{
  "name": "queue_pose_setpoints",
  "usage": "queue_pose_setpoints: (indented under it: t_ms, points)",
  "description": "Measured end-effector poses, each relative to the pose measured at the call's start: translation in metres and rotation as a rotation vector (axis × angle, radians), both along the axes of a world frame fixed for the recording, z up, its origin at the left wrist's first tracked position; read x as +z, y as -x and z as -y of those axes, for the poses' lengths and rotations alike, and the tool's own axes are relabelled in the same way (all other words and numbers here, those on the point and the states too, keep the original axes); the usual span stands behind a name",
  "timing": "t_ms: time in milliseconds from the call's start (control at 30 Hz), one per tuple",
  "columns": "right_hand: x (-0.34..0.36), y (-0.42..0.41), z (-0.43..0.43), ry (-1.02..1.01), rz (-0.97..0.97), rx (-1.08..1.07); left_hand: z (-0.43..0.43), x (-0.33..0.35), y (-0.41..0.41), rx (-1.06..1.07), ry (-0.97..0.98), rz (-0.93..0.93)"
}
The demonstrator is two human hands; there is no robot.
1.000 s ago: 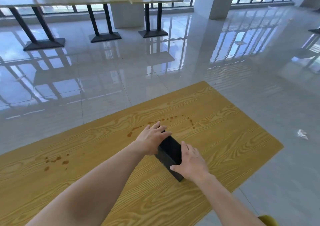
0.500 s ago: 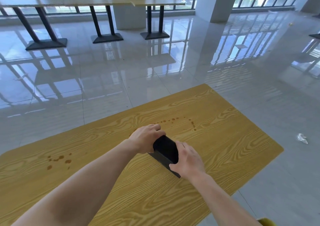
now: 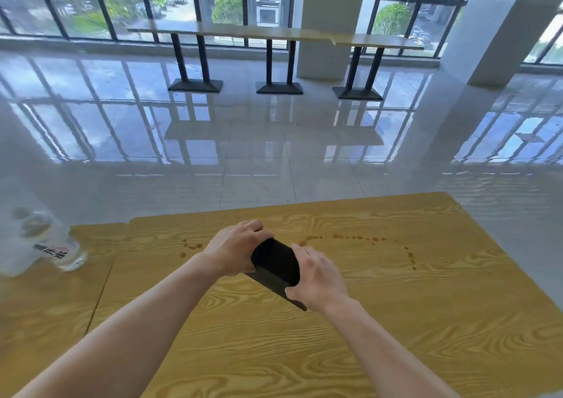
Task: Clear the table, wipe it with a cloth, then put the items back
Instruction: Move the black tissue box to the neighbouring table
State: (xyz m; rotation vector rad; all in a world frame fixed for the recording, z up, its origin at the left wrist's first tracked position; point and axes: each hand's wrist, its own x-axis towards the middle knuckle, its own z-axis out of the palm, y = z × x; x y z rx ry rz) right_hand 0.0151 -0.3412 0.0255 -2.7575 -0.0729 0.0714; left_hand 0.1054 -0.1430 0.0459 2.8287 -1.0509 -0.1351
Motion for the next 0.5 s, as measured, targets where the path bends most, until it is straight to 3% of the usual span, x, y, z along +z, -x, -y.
queue_pose_setpoints:
  t_ms: [500]
  points:
    - [0.000,-0.026,-0.262,-0.037,-0.005,0.386,-0.283,0.009,0.052,0.379,-0.040,-0.034]
